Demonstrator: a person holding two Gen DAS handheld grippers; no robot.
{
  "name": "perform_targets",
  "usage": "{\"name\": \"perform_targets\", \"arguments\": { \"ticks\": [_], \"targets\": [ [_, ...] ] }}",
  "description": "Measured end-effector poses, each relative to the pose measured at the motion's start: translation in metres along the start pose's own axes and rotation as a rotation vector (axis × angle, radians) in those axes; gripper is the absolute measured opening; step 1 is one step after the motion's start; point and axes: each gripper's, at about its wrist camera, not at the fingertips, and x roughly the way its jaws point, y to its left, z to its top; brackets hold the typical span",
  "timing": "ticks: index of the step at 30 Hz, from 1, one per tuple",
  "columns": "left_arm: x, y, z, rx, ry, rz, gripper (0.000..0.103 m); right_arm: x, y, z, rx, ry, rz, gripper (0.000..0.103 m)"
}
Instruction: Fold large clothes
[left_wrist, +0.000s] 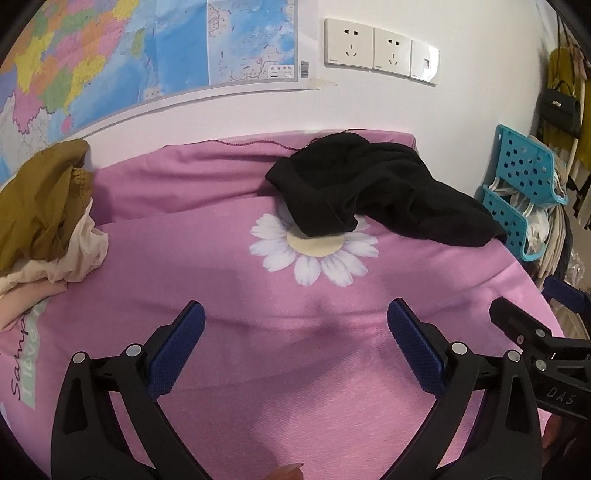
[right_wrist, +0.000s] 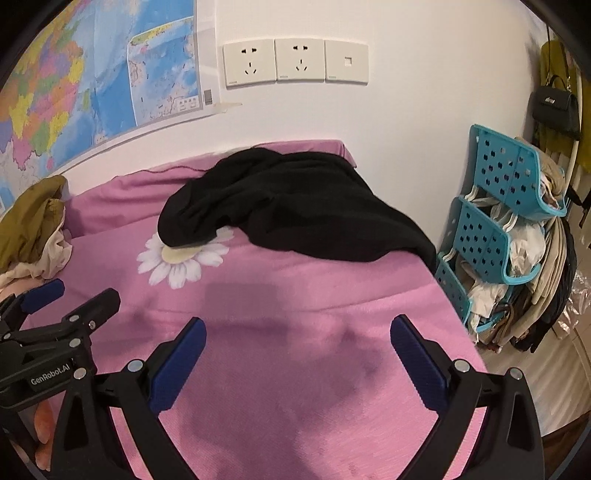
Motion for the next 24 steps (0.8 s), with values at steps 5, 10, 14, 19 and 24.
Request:
{"name": "perform_targets", "arguments": {
  "ticks": [5, 10, 14, 19, 24],
  "targets": [
    [-0.0004, -0.0004, -0.0003, -0.005, 0.003, 0.001, 0.098, -0.0035, 0.0002, 0.0019, -0.006, -0.011, -0.014, 0.097],
    [0.0000, -0.0005, 0.0006, -0.004, 0.003, 0.001, 0.098, -0.0057, 0.0020, 0.0029, -0.015, -0.020, -0.015, 0.097],
    [-0.0002, -0.0008, 0.0012, -0.008, 0.003, 0.003, 0.098, -0.0073, 0.0023, 0.0040, -0.016, -0.028, -0.013, 0.097],
    [0.0002, -0.0005, 0.0017, -0.008, 0.007, 0.001, 0.098, -0.0070, 0.0019, 0.0033, -0.015, -0.028, -0.017, 0.097],
    [0.0012, -0.0011, 0.0026, -0.008, 0.011, 0.003, 0.098, -0.0070, 0.0017, 0.0037, -0.019, -0.029, -0.017, 0.097]
  ]
}}
